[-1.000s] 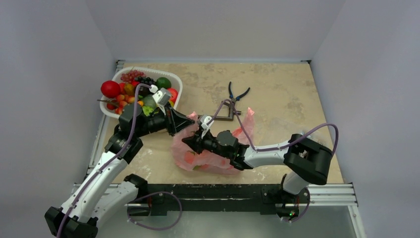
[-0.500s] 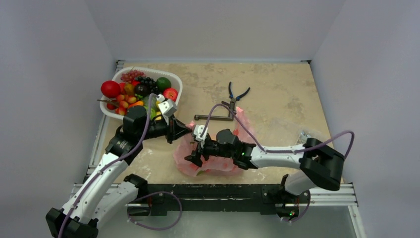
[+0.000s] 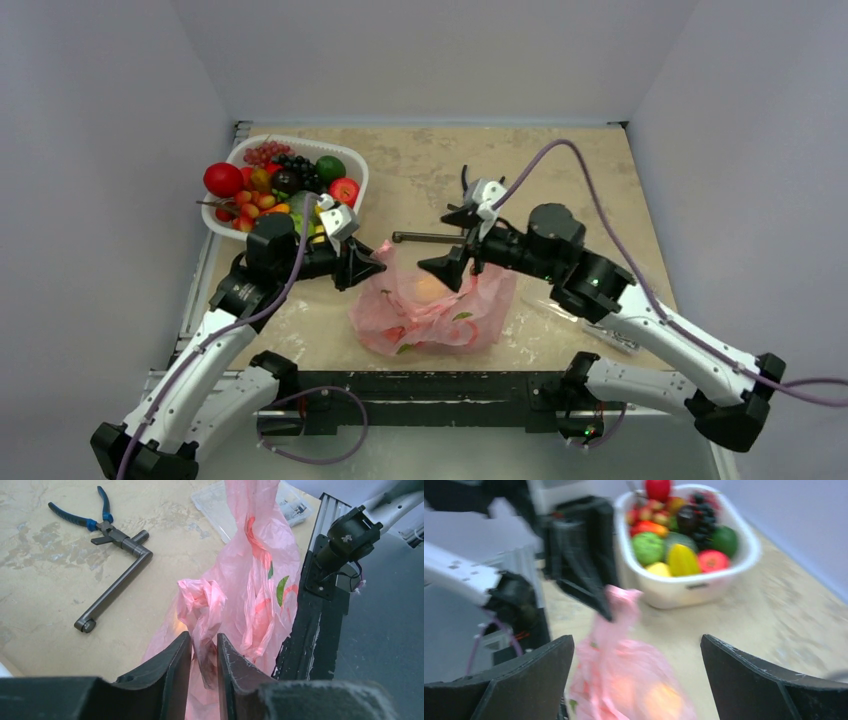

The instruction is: Place the fake fruits into the plastic bag and tie a complex knot

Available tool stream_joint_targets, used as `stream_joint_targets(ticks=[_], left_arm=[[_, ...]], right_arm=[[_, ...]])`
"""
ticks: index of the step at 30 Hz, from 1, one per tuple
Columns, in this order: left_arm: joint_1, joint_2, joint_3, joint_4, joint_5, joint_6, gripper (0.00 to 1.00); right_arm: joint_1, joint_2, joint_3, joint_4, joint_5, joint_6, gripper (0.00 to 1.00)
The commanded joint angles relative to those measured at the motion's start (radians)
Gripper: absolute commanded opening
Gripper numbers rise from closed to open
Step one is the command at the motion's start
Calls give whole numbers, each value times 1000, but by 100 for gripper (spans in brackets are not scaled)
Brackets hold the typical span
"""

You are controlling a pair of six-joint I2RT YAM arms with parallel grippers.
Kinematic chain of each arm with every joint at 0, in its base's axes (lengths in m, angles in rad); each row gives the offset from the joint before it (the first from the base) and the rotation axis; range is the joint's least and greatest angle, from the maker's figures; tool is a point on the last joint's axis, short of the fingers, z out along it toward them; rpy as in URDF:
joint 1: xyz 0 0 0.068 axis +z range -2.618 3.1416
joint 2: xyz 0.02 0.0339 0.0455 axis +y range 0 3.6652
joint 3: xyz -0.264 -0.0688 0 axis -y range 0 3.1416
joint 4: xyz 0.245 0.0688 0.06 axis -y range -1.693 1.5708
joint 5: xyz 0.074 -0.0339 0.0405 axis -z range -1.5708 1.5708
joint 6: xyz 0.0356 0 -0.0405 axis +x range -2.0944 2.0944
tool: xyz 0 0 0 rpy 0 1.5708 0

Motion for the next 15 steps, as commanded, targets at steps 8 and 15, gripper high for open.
stream_joint_targets(ticks=[8, 15], left_arm=[[4, -21, 84, -94, 25, 102, 42], [5, -12, 105, -109, 21, 116, 54]], right_arm=[[-286, -240, -10, -479, 38, -12, 99], [-378, -193, -53, -393, 64, -53, 99]])
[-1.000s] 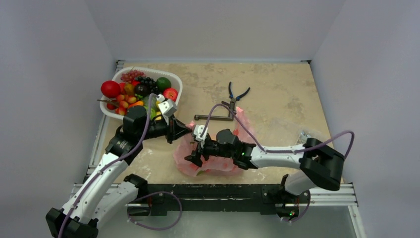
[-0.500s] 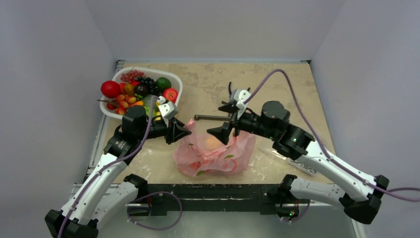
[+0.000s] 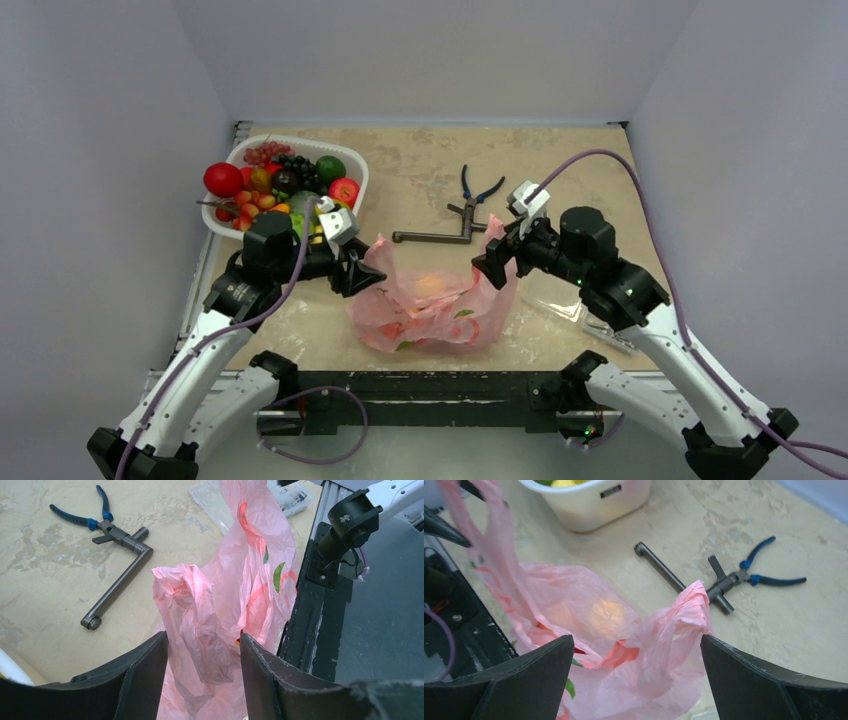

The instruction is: Place the fake fruits into the plastic bag and tie a complex knot

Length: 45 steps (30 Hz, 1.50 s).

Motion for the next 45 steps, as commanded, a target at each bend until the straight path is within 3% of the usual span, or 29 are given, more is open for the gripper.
stream_joint_targets(ticks=[1, 5, 13, 18, 22, 23, 24, 26, 27, 30, 32, 34, 37, 39, 42, 45], left_arm=[[5, 5, 63, -7, 13, 35, 54], [5, 10, 69, -17, 15, 52, 54], [5, 15, 75, -42, 17, 81, 49], [5, 20, 79, -46, 16, 89, 49], [5, 27, 89, -50, 0, 89, 50], [5, 28, 89, -51, -6, 89, 52], [5, 25, 95, -55, -12, 92, 55], [5, 4, 128, -57, -82, 75, 78], [5, -16, 144, -23, -106, 45, 95], [-24, -39, 242, 58, -20, 22, 100], [-125, 19, 342, 28, -81, 42, 100], [-244, 80, 404, -18, -155, 70, 100], [-366, 145, 380, 104, -240, 10, 100], [-457, 199, 344, 176, -388, -27, 100], [-494, 272, 218, 402, -417, -153, 100], [-533, 340, 110, 604, -408, -172, 100]], right_arm=[[-61, 19, -15, 35, -10, -50, 99], [-133, 46, 26, 4, -72, -113, 99], [-311, 173, 99, -66, -396, -233, 99], [-329, 259, 108, -91, -606, -310, 99], [-329, 328, 110, -158, -681, -364, 97], [-327, 330, 100, -149, -696, -360, 93], [-327, 326, 90, -129, -707, -344, 83], [-327, 308, 80, -66, -721, -293, 59], [-324, 296, 77, -38, -726, -263, 49], [-312, 273, 74, 12, -726, -192, 16], [-294, 262, 68, 26, -714, -162, 0], [-271, 245, 54, 55, -692, -136, 0], [-239, 220, 32, 80, -668, -121, 0], [-220, 202, 22, 85, -648, -110, 0], [-191, 162, 0, 96, -619, -90, 0], [-181, 130, -20, 107, -587, -68, 0]])
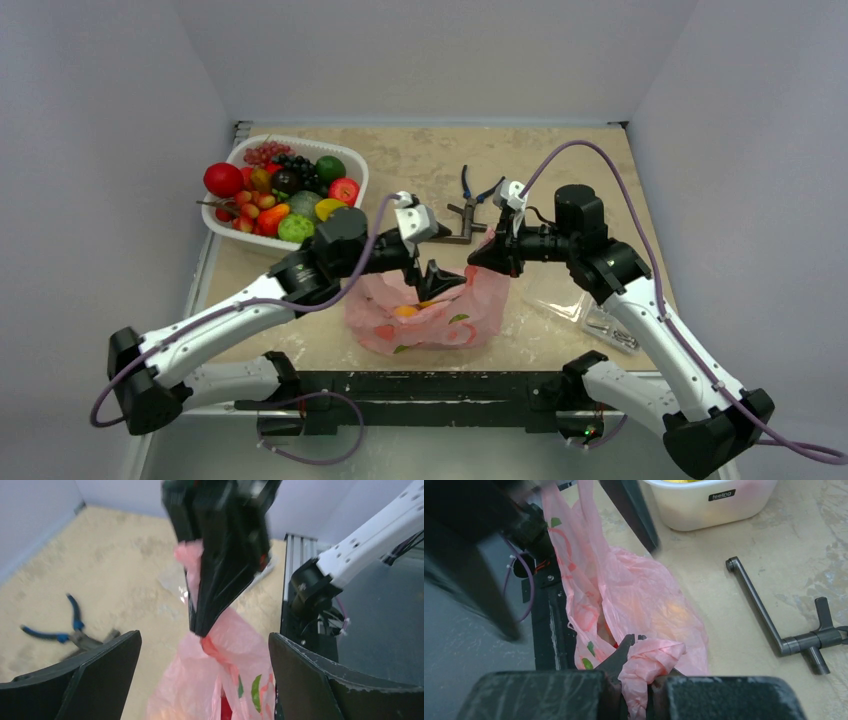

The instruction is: Place the fake fruits into the plastic bag and tie a complex knot

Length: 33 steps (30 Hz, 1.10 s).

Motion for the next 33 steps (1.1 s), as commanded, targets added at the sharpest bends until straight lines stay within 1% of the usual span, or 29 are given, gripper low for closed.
stream_joint_targets(ticks=[1, 4, 7, 12, 15, 17, 18, 19, 23, 25, 26, 27, 32, 33], left_arm=[[-48, 111, -161, 340, -87, -104, 100], [-71, 189, -227, 468, -106, -109, 100], [-99, 267, -280, 594, -93, -98, 100], [-127, 404, -324, 725, -67, -90, 100], [-130, 476, -329, 789, -37, -86, 92], [-139, 510, -335, 824, -9, -62, 85], [-142, 525, -337, 840, -9, -57, 79], [-143, 537, -340, 848, -7, -61, 69], [-143, 548, -389, 874, 1, -48, 32], [-144, 545, -422, 876, 15, -23, 11], [-144, 548, -436, 879, 13, -10, 5], [-144, 554, -450, 884, 13, 1, 1], [-144, 574, -508, 919, 0, 81, 0], [-144, 564, -514, 926, -5, 84, 0]], right_arm=[[17, -57, -19, 66, 57, 61, 0], [26, -68, -19, 73, 63, 86, 0], [38, -78, -25, 76, 70, 106, 0], [57, -83, -38, 119, 78, 174, 0], [60, -80, -38, 134, 83, 195, 0], [63, -78, -38, 138, 78, 216, 0], [65, -79, -38, 138, 80, 225, 0], [68, -82, -40, 139, 80, 231, 0], [67, -92, -31, 110, 83, 235, 0], [68, -95, -25, 99, 85, 244, 0], [69, -94, -22, 95, 87, 250, 0], [69, -92, -22, 95, 84, 253, 0], [69, -90, -46, 107, 81, 282, 0], [68, -91, -48, 106, 83, 277, 19]])
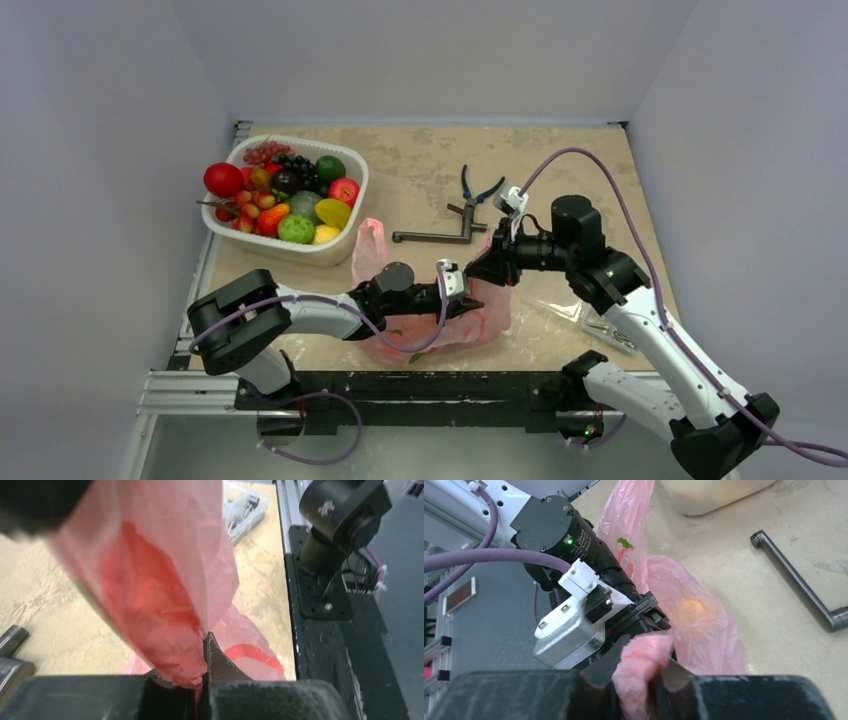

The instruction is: Place the fake fruits into the plastic bag and tie a complex knot

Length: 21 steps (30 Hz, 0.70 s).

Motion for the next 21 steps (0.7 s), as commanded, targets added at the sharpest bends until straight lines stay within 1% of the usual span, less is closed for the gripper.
stream_joint_targets(ticks=[1, 2, 3, 4, 6, 8, 12, 15, 17, 21], left_arm=[[-4, 2, -57, -4, 8, 72, 0], [-4, -27, -56, -14, 12, 71, 0], [-4, -51, -55, -25, 15, 70, 0], [-4, -70, -50, -39, 18, 68, 0], [-5, -100, -36, -77, 26, 66, 0], [-4, -112, -27, -98, 30, 67, 0], [-4, -128, -32, -108, 45, 89, 0], [-4, -145, -38, -119, 53, 105, 0], [-4, -148, -41, -113, 51, 119, 0], [-4, -137, -35, -91, 36, 134, 0]], right_arm=[[3, -26, 13, 73, 3, 15, 50], [4, -32, 24, 65, 23, 3, 77], [2, -43, 36, 54, 55, 2, 96], [1, -57, 44, 30, 79, -14, 99], [2, -92, 55, -54, 83, -117, 99], [2, -139, 34, -115, 76, -178, 99], [2, -224, -22, -112, 65, -230, 99], [1, -214, -24, -151, 38, -343, 99], [2, -193, -27, -185, 5, -468, 99], [2, -122, -94, -157, -31, -547, 99]])
